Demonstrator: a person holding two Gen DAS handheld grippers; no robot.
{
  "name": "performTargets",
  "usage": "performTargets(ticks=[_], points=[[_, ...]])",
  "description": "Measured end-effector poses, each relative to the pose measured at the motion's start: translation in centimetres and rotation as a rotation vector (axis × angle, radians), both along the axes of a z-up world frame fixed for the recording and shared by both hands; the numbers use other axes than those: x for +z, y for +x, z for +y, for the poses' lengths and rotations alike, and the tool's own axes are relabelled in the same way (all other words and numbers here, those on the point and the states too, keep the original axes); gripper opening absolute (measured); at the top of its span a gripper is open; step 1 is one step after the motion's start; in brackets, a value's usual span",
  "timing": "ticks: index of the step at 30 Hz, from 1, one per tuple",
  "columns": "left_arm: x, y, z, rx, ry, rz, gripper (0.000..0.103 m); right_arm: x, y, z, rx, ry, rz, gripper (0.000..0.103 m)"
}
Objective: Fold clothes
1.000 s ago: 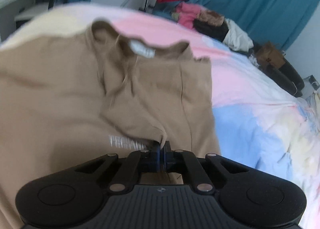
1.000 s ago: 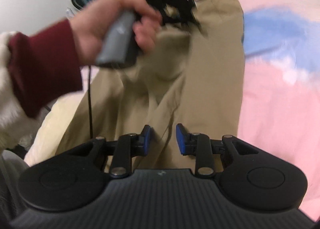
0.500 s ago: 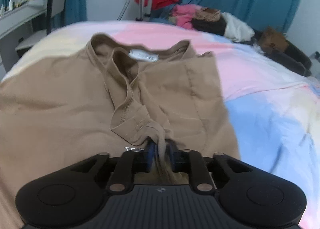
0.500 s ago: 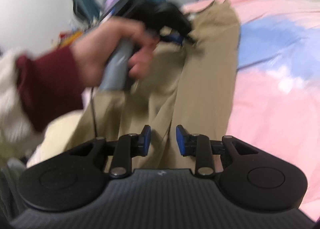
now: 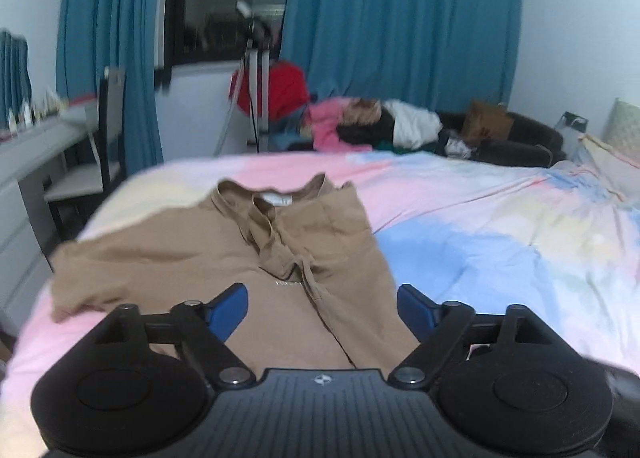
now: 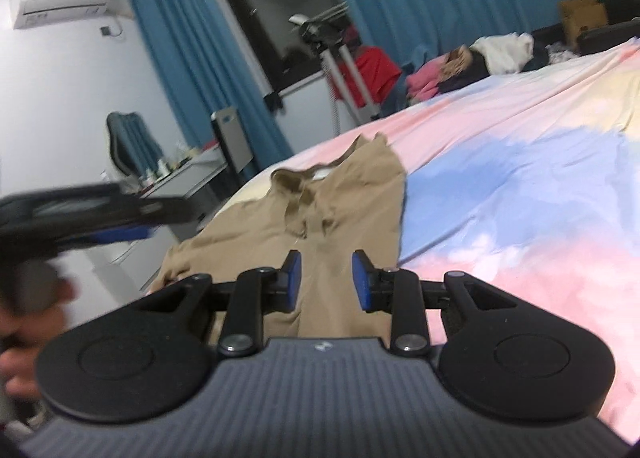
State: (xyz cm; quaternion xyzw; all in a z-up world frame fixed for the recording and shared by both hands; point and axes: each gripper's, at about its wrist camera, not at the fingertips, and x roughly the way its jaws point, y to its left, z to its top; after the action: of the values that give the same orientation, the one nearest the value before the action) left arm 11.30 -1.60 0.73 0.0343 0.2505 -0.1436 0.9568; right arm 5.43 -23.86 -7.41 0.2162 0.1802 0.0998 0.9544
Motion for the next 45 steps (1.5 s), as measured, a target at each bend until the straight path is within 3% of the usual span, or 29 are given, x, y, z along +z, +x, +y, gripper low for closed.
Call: performTargets(ticks=[3,7,10,11,14,15,21,26,32,36,39,45], points=[[0.5,-3.4,0.8,0.007,0.008,-0.048,0.103,0.1,-0.5,-0.2,-0.033,-0.004,-0.016,0.032],[-0.5,-6.7,1.9,0.001,-0.001,-0.060,0.103,0.2,-0.2,0.4,-0.055,-0.030,-0.019,0.032],[-1.9,-7.9,3.1,0.020,-0.018,-0.052,0.103,0.3,-0.4,1.0,-0.047,-0.069,-0.018,0.038],[-2.3,-8.1,3.6,0.023,-0.034,-0.044,0.103,0.4,-0.5,1.3,-0.043,-0.082,-0.020,0.044],[-2.7,-8.2,4.8,0.026,-0.066,-0.023,0.103,0.5,-1.0,1.8,-0.009,-0.096,-0.019,0.081],[-2.5,-8.3,4.9,0.022,-0.059,-0.025,0.103,0.4,-1.1,2.0,-0.001,-0.099,-0.016,0.085],[-0.7,-9.2,6.2,-0.026,-0.042,-0.060,0.103,0.7,-0.2,3.6,0.068,-0.148,0.015,0.084],[0.5,-9.5,9.3,0.020,-0.055,-0.085,0.103,1.9,3.4,7.0,0.165,-0.220,0.002,0.084],[1.4,-9.7,14.5,0.091,-0.126,-0.080,0.103,2.5,11.5,15.3,0.362,-0.301,-0.023,0.081],[0.8,-9.9,17.4,0.129,-0.137,-0.092,0.103,1.1,17.8,21.6,0.472,-0.322,-0.001,0.074],[-0.2,-9.0,19.5,0.167,-0.198,-0.061,0.103,-0.2,21.4,26.9,0.552,-0.364,-0.004,0.074],[-2.5,-6.8,22.4,0.208,-0.293,0.006,0.103,-2.7,25.1,36.3,0.686,-0.511,-0.004,0.071]])
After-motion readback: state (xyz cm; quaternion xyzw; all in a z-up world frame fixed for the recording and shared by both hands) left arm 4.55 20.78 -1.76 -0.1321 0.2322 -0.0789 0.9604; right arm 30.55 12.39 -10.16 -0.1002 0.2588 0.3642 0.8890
